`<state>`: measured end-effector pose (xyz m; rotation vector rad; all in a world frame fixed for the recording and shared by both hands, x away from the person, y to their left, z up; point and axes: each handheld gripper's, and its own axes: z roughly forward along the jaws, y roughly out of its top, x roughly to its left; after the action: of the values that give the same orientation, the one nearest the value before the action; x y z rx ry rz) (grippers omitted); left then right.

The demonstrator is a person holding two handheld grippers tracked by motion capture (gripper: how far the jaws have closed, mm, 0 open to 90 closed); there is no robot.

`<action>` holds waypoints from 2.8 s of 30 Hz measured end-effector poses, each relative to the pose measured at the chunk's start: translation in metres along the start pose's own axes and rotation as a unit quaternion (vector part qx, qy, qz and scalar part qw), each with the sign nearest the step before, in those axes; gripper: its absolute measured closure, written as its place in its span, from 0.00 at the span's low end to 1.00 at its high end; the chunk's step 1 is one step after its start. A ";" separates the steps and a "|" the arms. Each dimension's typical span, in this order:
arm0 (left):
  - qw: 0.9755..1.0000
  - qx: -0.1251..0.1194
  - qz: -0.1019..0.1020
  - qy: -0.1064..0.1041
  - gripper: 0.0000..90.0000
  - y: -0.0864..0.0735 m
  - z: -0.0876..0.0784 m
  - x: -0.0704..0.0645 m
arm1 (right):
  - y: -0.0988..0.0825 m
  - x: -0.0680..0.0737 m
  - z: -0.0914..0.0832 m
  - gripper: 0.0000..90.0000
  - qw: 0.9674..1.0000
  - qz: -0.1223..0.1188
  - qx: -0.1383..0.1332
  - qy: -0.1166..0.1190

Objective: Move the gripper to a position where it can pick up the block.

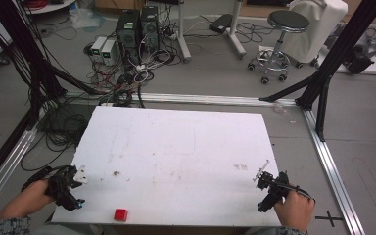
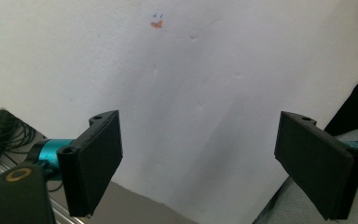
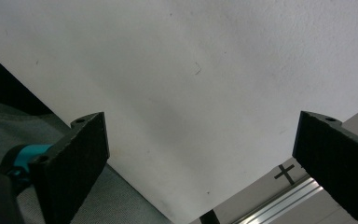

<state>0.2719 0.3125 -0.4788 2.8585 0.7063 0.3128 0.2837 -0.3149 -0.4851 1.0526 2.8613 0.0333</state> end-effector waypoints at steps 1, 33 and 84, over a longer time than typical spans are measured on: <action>1.000 -0.001 0.006 0.000 0.17 0.001 -0.001 -0.001 | 0.000 0.000 0.000 0.03 1.000 0.001 -0.001 0.000; 0.986 0.013 0.166 -0.027 0.20 0.059 -0.003 -0.044 | -0.004 -0.001 -0.004 0.03 1.000 0.007 -0.011 0.001; 0.955 0.050 0.279 -0.092 0.23 0.101 0.035 -0.105 | -0.005 0.000 -0.002 0.03 1.000 0.006 -0.009 0.007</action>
<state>0.2339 0.1699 -0.5068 3.0772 -0.1358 0.0770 0.2807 -0.3185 -0.4831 1.0716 2.8604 0.0667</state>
